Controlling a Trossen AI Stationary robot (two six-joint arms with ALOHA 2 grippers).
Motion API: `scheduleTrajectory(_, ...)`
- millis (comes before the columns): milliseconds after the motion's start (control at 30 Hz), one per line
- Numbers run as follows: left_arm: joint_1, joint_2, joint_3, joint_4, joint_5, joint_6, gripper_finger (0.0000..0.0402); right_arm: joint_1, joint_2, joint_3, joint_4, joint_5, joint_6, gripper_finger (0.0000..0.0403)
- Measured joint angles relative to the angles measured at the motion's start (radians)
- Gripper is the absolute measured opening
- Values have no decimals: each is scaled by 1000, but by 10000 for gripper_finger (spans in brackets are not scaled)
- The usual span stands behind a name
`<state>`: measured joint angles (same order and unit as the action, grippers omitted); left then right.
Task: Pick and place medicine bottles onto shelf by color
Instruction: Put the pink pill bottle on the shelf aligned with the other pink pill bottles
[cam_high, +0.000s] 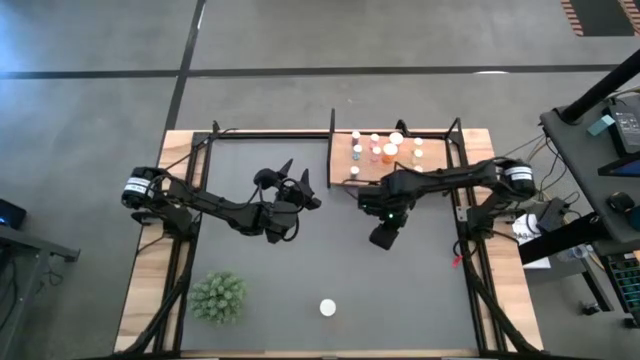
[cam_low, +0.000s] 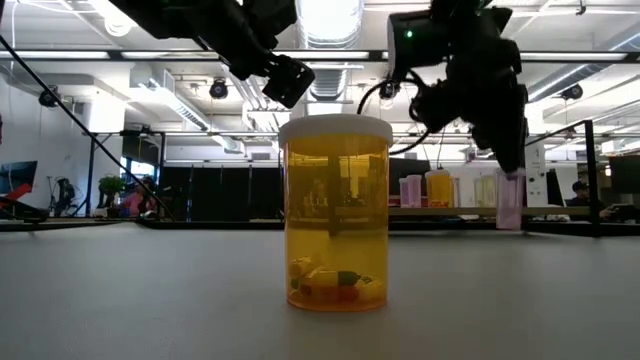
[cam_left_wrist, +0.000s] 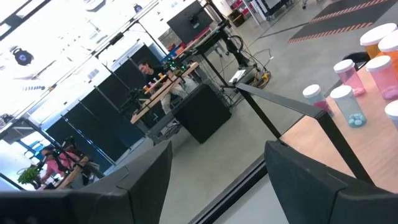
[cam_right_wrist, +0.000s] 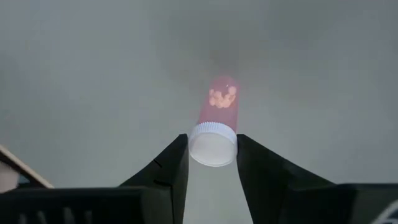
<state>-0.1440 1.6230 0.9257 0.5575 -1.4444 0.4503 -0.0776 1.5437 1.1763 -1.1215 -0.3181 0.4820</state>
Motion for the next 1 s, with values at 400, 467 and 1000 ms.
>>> scheduleTrajectory(400, 0, 0, -1, 0, 0, 0, 240, 0, 67, -10, 6, 2, -75, 116)
scheduleTrajectory(467, 0, 0, -1, 0, 0, 0, 240, 0, 69, -10, 9, 4, -77, 114)
scheduleTrajectory(1000, 0, 0, -21, 1, 0, 0, 240, 0, 62, -9, 51, 32, -103, 167)
